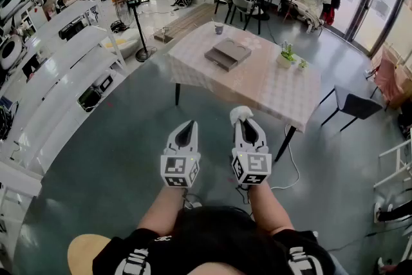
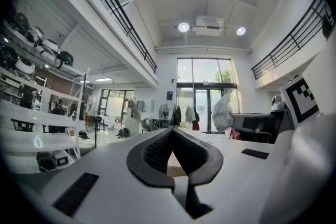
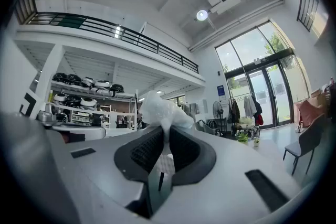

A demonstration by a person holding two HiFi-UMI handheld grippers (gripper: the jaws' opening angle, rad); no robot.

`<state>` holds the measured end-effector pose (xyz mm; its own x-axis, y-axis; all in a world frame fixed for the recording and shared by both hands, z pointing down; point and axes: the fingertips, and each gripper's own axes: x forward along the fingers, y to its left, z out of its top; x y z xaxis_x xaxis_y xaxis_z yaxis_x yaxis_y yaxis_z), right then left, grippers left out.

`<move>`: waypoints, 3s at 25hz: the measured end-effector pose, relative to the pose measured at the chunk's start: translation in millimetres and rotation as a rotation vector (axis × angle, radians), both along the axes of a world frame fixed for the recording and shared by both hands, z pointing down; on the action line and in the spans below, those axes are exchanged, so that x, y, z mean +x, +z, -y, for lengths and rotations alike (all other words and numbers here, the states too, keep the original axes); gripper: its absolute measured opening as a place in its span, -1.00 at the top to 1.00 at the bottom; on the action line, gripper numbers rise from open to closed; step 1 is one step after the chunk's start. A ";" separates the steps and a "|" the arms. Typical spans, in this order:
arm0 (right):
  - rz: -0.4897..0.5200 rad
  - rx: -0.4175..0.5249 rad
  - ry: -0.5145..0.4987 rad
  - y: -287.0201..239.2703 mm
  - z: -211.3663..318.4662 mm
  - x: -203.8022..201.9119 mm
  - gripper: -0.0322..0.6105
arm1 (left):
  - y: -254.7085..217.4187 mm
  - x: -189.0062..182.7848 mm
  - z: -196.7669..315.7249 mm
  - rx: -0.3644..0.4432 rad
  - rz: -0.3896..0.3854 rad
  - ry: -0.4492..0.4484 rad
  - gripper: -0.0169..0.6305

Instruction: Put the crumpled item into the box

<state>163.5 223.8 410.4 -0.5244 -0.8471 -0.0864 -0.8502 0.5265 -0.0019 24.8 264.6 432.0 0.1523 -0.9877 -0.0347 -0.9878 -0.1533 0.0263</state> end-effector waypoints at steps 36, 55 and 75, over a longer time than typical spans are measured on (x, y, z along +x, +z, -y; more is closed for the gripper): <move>0.017 0.036 0.013 -2.2 31.0 -120.1 0.78 | 3.2 -110.7 30.7 0.027 0.010 0.053 0.98; 0.033 -0.019 0.000 23.9 316.1 -138.4 0.78 | 25.0 -138.3 302.6 -0.032 0.043 0.014 0.98; 0.010 -0.111 -0.006 14.9 645.2 -132.0 0.78 | 7.3 -133.4 628.7 -0.114 0.019 0.007 0.98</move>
<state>31.5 -421.3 425.3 -0.5290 -0.8486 0.0030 -0.8467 0.5276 -0.0687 -108.6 -364.1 439.2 0.1590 -0.9840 0.0810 -0.9872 -0.1575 0.0249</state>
